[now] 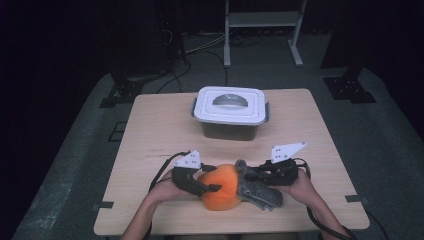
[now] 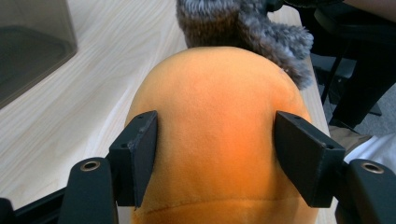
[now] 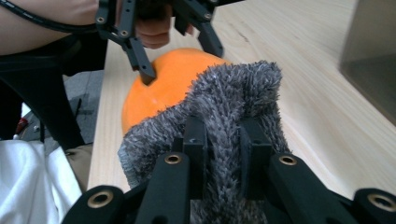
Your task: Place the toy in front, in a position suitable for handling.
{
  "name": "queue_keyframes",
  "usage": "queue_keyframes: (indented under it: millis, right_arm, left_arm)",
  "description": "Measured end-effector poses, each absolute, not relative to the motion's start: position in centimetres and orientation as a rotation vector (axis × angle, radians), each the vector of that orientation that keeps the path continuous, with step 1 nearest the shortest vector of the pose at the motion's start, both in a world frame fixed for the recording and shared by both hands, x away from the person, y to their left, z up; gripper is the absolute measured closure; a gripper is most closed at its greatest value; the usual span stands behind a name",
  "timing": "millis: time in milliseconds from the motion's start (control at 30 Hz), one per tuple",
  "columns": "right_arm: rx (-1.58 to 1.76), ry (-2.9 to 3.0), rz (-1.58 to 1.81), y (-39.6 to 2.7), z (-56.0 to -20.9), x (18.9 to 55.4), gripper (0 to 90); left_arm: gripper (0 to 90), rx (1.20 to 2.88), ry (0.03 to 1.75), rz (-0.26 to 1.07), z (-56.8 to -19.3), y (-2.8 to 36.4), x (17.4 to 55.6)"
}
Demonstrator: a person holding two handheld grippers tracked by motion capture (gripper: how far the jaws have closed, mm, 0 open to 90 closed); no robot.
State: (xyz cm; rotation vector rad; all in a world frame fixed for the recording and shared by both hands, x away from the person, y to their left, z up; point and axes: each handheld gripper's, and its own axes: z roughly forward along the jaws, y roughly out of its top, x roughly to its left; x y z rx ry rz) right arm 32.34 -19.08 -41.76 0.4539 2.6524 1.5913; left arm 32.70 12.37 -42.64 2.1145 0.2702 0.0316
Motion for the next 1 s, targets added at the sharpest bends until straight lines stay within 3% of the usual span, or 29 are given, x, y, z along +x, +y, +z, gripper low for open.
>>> queue_keyframes:
  millis: [300,600,833,900,1000]
  right_arm:
    - [0.508,2.736,1.468,-19.6,-43.5,32.9,75.5]
    - [0.487,2.675,1.512,-19.2,-42.6,32.8,75.5]
    - [0.502,2.741,1.472,-19.8,-43.4,32.9,75.6]
    - [0.501,2.738,1.427,-20.0,-43.2,32.9,75.6]
    - [0.49,2.66,1.487,-20.3,-42.1,32.7,75.7]
  left_arm:
    - [32.1,2.116,0.277,0.017,-42.7,12.8,32.9]
    - [31.4,2.112,0.258,0.021,-42.6,12.5,32.7]
    - [12.9,2.118,0.355,-0.008,-42.6,12.2,33.1]
    - [15.7,2.124,0.342,-0.019,-42.8,12.1,33.0]
    - [28.0,2.146,0.255,0.051,-42.5,11.8,32.4]
